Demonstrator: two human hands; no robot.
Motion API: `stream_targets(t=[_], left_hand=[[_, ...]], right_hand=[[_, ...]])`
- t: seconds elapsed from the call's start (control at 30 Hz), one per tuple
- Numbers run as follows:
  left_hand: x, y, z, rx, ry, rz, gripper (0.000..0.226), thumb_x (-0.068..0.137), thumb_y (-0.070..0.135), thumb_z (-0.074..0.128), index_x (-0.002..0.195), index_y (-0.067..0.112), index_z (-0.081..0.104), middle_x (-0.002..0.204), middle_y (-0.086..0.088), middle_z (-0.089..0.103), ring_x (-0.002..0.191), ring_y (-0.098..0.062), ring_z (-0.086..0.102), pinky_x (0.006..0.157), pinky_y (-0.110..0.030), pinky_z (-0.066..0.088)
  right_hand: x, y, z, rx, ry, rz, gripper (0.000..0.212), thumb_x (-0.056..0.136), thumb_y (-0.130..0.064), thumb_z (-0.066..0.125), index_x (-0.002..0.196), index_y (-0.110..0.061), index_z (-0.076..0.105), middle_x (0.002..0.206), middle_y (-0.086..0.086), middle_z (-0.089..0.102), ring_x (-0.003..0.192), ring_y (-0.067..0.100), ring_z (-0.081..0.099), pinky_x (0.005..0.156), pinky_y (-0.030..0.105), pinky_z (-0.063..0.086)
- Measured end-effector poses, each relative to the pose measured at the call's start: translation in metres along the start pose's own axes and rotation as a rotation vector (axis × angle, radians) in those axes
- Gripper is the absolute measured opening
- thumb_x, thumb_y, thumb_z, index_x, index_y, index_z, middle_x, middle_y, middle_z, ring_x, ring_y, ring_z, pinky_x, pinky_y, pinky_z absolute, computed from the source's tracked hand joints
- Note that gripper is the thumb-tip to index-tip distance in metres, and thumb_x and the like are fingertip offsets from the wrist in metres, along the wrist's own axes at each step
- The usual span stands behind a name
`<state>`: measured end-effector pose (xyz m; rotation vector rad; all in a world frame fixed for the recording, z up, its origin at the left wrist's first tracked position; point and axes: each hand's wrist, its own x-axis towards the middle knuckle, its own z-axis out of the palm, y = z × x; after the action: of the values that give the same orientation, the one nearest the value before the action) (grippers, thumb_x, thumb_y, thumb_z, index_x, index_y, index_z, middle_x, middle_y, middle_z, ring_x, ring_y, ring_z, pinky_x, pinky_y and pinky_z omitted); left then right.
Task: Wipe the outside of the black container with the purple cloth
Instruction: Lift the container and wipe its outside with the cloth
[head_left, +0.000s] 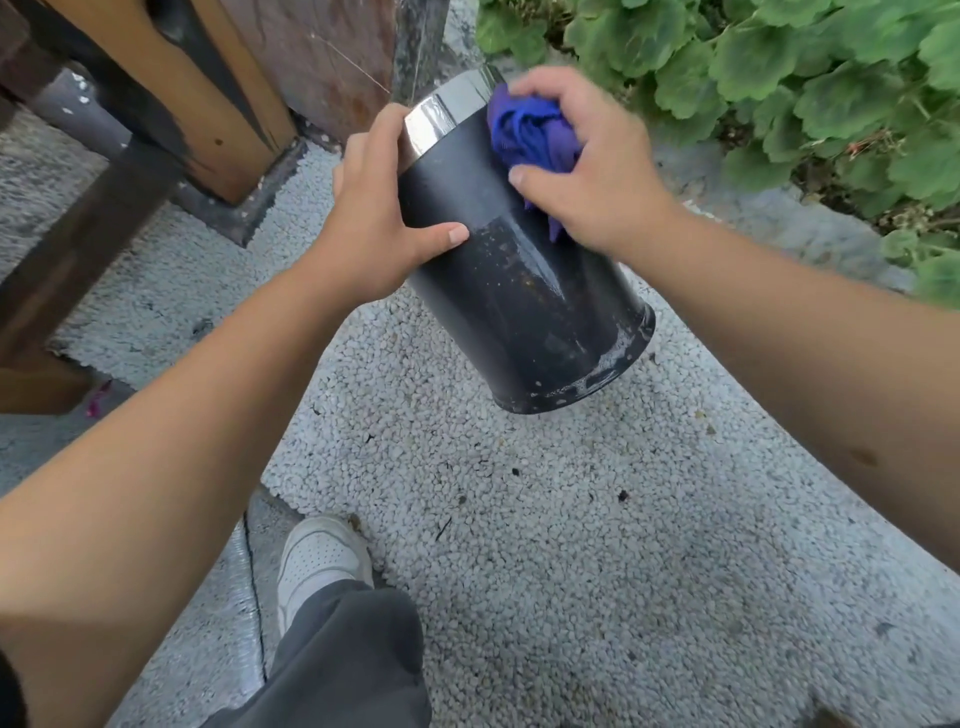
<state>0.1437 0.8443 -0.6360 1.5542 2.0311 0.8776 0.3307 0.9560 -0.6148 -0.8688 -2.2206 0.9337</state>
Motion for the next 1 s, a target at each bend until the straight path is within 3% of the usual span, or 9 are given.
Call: stream_targets(t=[0.1, 0.17, 0.27, 0.43, 0.5, 0.57, 0.7, 0.87, 1.0], left_hand=[[0.004, -0.003, -0.001, 0.004, -0.015, -0.001, 0.076, 0.072, 0.036, 0.079, 0.134, 0.019, 0.037, 0.116, -0.006, 0.038, 0.109, -0.025, 0.036, 0.092, -0.036, 0.037], [0.008, -0.003, -0.002, 0.012, -0.043, -0.006, 0.079, 0.074, 0.036, 0.078, 0.137, 0.020, 0.035, 0.123, -0.011, 0.040, 0.115, -0.030, 0.038, 0.099, -0.041, 0.038], [0.015, 0.001, -0.001, 0.023, -0.082, -0.003, 0.086, 0.075, 0.032, 0.081, 0.143, 0.020, 0.029, 0.124, -0.007, 0.036, 0.119, -0.033, 0.038, 0.105, -0.046, 0.036], [0.021, 0.008, 0.002, 0.024, -0.107, 0.035, 0.086, 0.074, 0.033, 0.082, 0.143, 0.026, 0.031, 0.119, -0.001, 0.034, 0.114, -0.025, 0.034, 0.095, -0.038, 0.033], [0.022, 0.008, 0.001, 0.015, -0.109, 0.029, 0.085, 0.074, 0.032, 0.081, 0.143, 0.026, 0.032, 0.120, -0.001, 0.034, 0.114, -0.026, 0.034, 0.097, -0.039, 0.033], [0.023, 0.008, -0.001, 0.015, -0.120, 0.025, 0.087, 0.075, 0.031, 0.081, 0.145, 0.025, 0.030, 0.121, -0.002, 0.034, 0.117, -0.029, 0.035, 0.100, -0.041, 0.034], [0.026, 0.011, -0.005, 0.043, -0.175, 0.024, 0.086, 0.077, 0.032, 0.075, 0.149, 0.023, 0.027, 0.128, -0.009, 0.038, 0.120, -0.033, 0.036, 0.104, -0.044, 0.034], [0.030, 0.007, -0.013, -0.041, -0.236, -0.013, 0.068, 0.081, 0.028, 0.061, 0.144, 0.021, 0.035, 0.136, -0.018, 0.043, 0.128, -0.036, 0.039, 0.111, -0.051, 0.033], [0.028, 0.007, -0.005, -0.021, -0.165, -0.025, 0.067, 0.084, 0.037, 0.058, 0.145, 0.023, 0.034, 0.136, -0.015, 0.044, 0.125, -0.036, 0.041, 0.110, -0.049, 0.034]], right_hand=[[-0.033, 0.002, 0.005, -0.145, -0.123, -0.287, 0.041, 0.071, -0.004, 0.067, 0.112, -0.004, 0.065, 0.110, 0.010, 0.068, 0.101, 0.025, 0.059, 0.095, 0.023, 0.040], [-0.052, 0.004, 0.006, -0.196, -0.260, -0.421, 0.036, 0.068, 0.001, 0.067, 0.104, 0.000, 0.068, 0.104, 0.014, 0.070, 0.097, 0.032, 0.062, 0.095, 0.033, 0.044], [-0.076, 0.011, -0.001, -0.258, -0.429, -0.497, 0.034, 0.067, 0.001, 0.067, 0.101, -0.005, 0.069, 0.097, 0.008, 0.070, 0.091, 0.033, 0.065, 0.082, 0.043, 0.046], [-0.100, 0.007, -0.019, -0.258, -0.709, -0.519, 0.040, 0.071, 0.000, 0.065, 0.110, -0.012, 0.069, 0.109, -0.001, 0.070, 0.094, 0.025, 0.063, 0.089, 0.035, 0.044], [-0.088, -0.003, -0.030, -0.202, -0.698, -0.434, 0.041, 0.074, -0.004, 0.058, 0.112, -0.016, 0.064, 0.105, -0.002, 0.068, 0.094, 0.013, 0.059, 0.091, 0.017, 0.040], [-0.056, -0.010, -0.041, -0.184, -0.512, -0.342, 0.043, 0.074, -0.007, 0.060, 0.116, -0.014, 0.062, 0.104, 0.002, 0.066, 0.093, 0.009, 0.057, 0.085, 0.007, 0.041], [0.008, -0.011, -0.048, -0.320, -0.254, -0.290, 0.051, 0.074, -0.010, 0.066, 0.125, -0.005, 0.059, 0.119, 0.014, 0.063, 0.107, 0.024, 0.057, 0.097, 0.020, 0.040], [-0.015, -0.001, -0.025, -0.381, -0.474, -0.370, 0.044, 0.071, -0.009, 0.068, 0.115, -0.009, 0.065, 0.108, 0.010, 0.067, 0.105, 0.033, 0.057, 0.095, 0.036, 0.044], [-0.069, 0.014, -0.020, -0.288, -0.618, -0.432, 0.036, 0.071, -0.009, 0.069, 0.108, -0.010, 0.067, 0.096, 0.004, 0.068, 0.093, 0.023, 0.059, 0.098, 0.020, 0.035]])
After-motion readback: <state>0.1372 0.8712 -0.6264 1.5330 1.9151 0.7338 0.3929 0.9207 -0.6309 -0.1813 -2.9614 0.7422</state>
